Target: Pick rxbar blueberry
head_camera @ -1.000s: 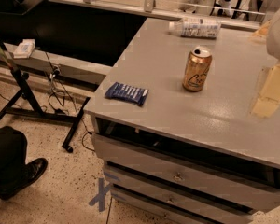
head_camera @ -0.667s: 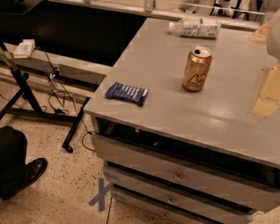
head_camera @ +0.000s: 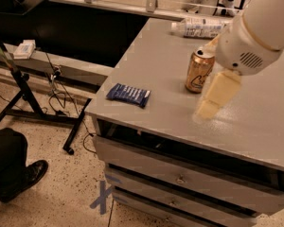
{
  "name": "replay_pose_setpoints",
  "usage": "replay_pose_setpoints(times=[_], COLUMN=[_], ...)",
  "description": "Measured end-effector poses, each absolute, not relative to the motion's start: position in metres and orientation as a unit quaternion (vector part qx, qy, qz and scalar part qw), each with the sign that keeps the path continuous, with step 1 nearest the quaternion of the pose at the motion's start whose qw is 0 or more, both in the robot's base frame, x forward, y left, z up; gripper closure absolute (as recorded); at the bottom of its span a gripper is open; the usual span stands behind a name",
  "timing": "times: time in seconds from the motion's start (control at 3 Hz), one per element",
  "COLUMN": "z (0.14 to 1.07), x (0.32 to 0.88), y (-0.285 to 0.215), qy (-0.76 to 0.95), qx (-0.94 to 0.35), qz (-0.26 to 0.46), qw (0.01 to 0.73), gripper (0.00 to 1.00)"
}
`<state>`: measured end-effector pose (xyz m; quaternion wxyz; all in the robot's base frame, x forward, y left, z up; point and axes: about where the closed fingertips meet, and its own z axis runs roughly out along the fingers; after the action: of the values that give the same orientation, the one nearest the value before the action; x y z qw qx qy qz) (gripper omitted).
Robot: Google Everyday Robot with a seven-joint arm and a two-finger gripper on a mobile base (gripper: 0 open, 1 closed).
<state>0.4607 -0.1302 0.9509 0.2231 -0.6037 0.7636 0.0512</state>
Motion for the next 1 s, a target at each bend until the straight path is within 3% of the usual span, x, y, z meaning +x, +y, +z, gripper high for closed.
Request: replay_pose_setpoints(times=[1.0], z=[0.901], x=[0.486], y=[-0.003], qy=[0.727], qx=[-0.608], qz=[0.16], qw=[0.274], gripper=[0.0])
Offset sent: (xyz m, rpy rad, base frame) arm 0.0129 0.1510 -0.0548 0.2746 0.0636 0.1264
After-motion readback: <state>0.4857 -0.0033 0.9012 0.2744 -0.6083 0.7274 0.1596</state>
